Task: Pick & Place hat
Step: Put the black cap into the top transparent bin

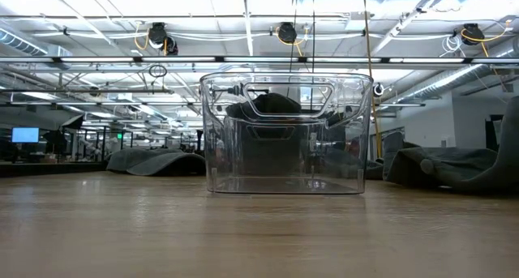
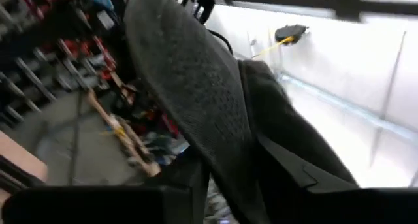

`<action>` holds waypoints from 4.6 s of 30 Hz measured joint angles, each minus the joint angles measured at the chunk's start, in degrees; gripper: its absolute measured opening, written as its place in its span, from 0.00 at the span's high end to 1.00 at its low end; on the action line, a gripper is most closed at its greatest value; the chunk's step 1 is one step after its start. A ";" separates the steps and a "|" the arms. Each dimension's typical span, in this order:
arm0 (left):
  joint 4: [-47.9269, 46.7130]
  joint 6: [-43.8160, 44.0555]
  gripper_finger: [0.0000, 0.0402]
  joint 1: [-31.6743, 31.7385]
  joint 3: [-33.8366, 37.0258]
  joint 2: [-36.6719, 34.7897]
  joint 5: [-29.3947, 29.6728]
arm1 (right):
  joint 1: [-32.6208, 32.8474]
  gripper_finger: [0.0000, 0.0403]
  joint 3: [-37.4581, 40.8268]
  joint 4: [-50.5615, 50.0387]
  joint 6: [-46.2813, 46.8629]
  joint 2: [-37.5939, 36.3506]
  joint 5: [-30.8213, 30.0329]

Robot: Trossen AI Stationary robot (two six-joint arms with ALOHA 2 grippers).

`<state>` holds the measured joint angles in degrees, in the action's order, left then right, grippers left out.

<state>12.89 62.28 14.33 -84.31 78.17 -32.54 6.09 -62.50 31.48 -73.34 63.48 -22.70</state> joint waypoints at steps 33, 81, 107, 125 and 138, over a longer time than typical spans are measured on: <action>-21.60 -57.03 0.98 2.46 -0.21 -4.61 -15.65 | 10.52 0.50 0.07 -14.40 69.93 -4.17 -8.65; -51.77 -66.57 0.98 -6.98 -0.13 -1.99 0.89 | 0.20 0.22 0.00 -16.00 95.48 0.37 13.09; -53.09 -64.59 0.95 -6.84 -0.20 -2.10 1.18 | -0.53 0.94 0.00 -16.81 96.29 -1.07 20.23; -77.28 -56.53 0.54 -1.86 -0.22 -6.51 1.61 | -6.35 0.94 -27.87 -57.58 82.38 7.69 21.00; -75.87 -53.27 0.59 -1.86 -0.22 -13.09 2.11 | -18.26 0.94 -39.25 -67.73 70.35 18.24 29.14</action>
<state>-62.99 9.01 12.47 -84.53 65.08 -30.43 -12.17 -101.75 -36.26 -2.99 81.72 6.44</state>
